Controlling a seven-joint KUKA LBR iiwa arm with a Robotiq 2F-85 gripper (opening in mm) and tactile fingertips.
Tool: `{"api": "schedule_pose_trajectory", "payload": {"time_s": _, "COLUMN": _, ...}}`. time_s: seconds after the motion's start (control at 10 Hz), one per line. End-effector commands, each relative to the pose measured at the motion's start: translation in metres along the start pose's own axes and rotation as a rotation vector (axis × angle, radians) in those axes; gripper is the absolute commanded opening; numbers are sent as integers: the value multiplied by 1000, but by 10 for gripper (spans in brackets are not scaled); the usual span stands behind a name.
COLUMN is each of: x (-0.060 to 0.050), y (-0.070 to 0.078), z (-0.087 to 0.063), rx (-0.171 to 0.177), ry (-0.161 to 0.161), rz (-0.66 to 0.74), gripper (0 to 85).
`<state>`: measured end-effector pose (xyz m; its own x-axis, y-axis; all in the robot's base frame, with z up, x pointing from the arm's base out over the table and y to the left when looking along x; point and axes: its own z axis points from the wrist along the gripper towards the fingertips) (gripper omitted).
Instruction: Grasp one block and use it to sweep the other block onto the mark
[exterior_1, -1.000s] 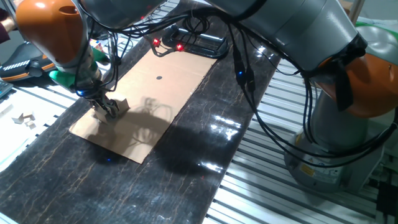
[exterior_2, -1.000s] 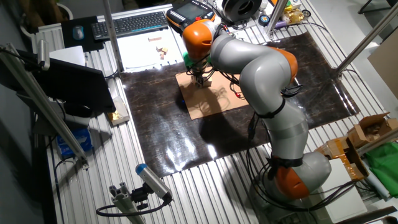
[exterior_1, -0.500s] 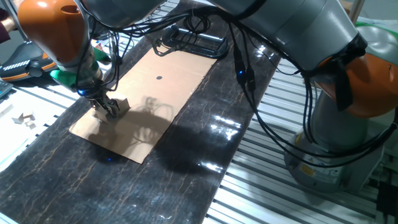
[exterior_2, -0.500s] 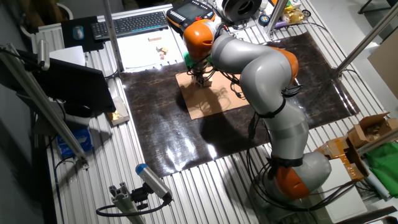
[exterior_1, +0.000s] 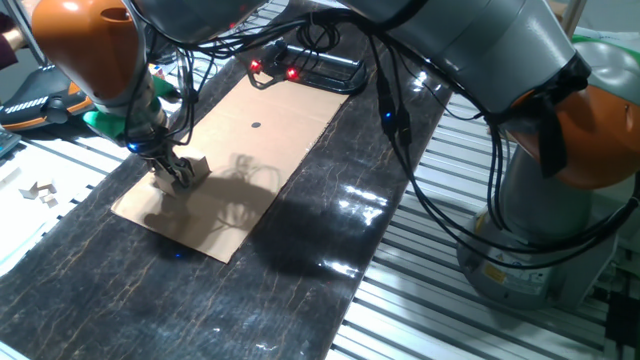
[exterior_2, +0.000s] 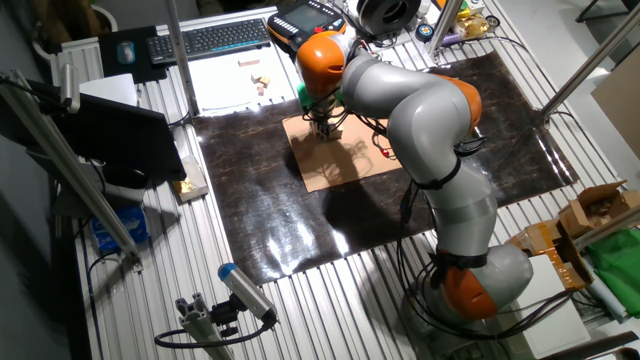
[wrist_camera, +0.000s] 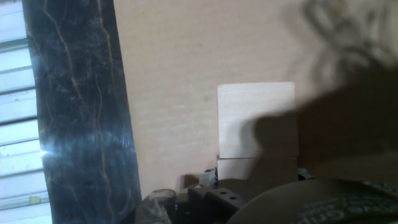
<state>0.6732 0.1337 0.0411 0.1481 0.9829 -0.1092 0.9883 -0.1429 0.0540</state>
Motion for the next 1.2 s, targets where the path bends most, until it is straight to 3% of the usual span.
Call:
{"api": "schedule_pose_trajectory", "payload": {"time_s": 0.0, "x": -1, "y": 0, "z": 1, "rx": 0, "ry": 0, "rz": 0, "gripper": 7}}
{"api": "schedule_pose_trajectory", "payload": {"time_s": 1.1, "x": -12, "y": -2, "z": 1, "rx": -2, "ry": 0, "rz": 10, "gripper": 7}}
